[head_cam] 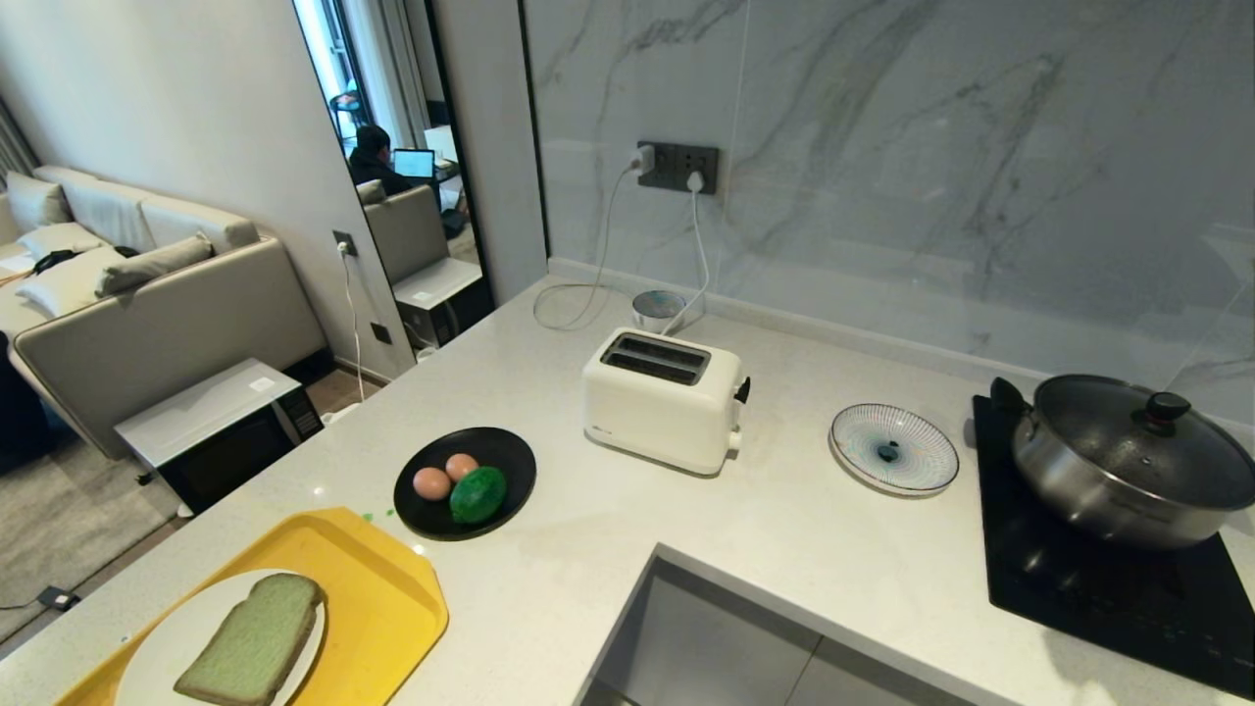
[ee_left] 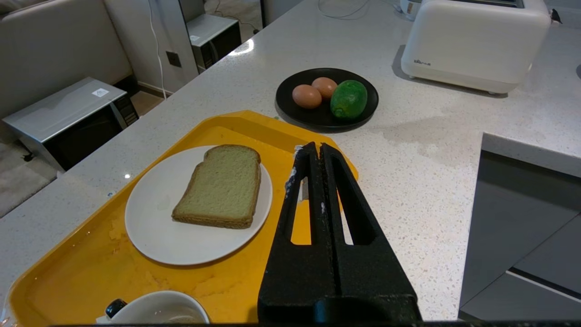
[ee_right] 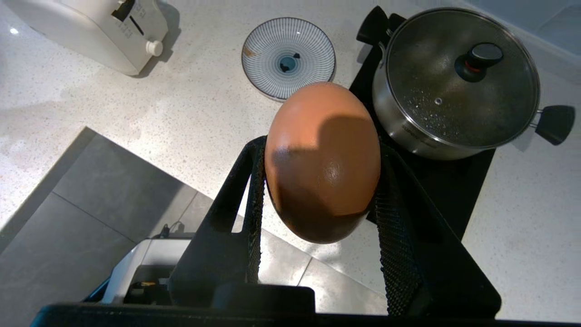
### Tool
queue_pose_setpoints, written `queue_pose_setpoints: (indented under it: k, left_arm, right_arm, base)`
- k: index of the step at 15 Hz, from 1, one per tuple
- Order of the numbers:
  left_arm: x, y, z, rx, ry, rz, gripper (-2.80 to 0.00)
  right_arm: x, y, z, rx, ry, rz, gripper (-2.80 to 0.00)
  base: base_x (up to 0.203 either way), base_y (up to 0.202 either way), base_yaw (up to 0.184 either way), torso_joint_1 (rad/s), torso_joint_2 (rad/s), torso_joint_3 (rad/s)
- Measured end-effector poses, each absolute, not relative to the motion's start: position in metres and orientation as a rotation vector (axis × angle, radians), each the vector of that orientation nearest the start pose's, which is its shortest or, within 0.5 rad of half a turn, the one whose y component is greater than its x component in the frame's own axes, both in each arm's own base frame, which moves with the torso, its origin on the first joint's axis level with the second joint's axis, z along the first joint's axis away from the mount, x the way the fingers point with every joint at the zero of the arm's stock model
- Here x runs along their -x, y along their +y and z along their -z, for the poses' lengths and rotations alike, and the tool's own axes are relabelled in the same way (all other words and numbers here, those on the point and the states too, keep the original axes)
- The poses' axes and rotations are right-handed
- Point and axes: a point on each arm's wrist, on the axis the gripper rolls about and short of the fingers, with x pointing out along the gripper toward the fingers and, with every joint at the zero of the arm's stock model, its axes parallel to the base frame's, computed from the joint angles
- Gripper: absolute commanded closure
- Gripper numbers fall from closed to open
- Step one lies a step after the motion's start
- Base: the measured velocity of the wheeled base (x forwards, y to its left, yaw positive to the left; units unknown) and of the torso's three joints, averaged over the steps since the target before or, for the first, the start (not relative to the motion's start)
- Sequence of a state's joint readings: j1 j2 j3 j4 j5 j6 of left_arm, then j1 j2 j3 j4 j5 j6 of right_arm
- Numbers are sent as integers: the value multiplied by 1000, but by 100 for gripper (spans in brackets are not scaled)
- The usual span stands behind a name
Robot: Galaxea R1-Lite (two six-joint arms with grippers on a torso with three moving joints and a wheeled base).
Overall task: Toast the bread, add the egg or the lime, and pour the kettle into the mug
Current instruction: Put the egg in the bowl
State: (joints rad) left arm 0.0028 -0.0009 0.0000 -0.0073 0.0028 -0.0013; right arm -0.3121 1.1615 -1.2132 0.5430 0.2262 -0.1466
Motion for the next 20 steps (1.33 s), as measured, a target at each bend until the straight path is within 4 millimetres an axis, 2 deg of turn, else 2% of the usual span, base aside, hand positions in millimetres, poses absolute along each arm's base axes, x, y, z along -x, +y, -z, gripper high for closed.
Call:
queue_pose_setpoints:
  k: [5,20]
  left_arm:
    - [23,0,-76,1,-9,-5,0]
    - [23,0,-76,1,-8,-6,0]
  right_arm:
    - [-126,-36,-319,29,430,64,0]
    - [-124,-36,-322,33,419,67,0]
  base:
    - [1,-2,19,0,0,1]
    - [0,-8,173,3,2,3]
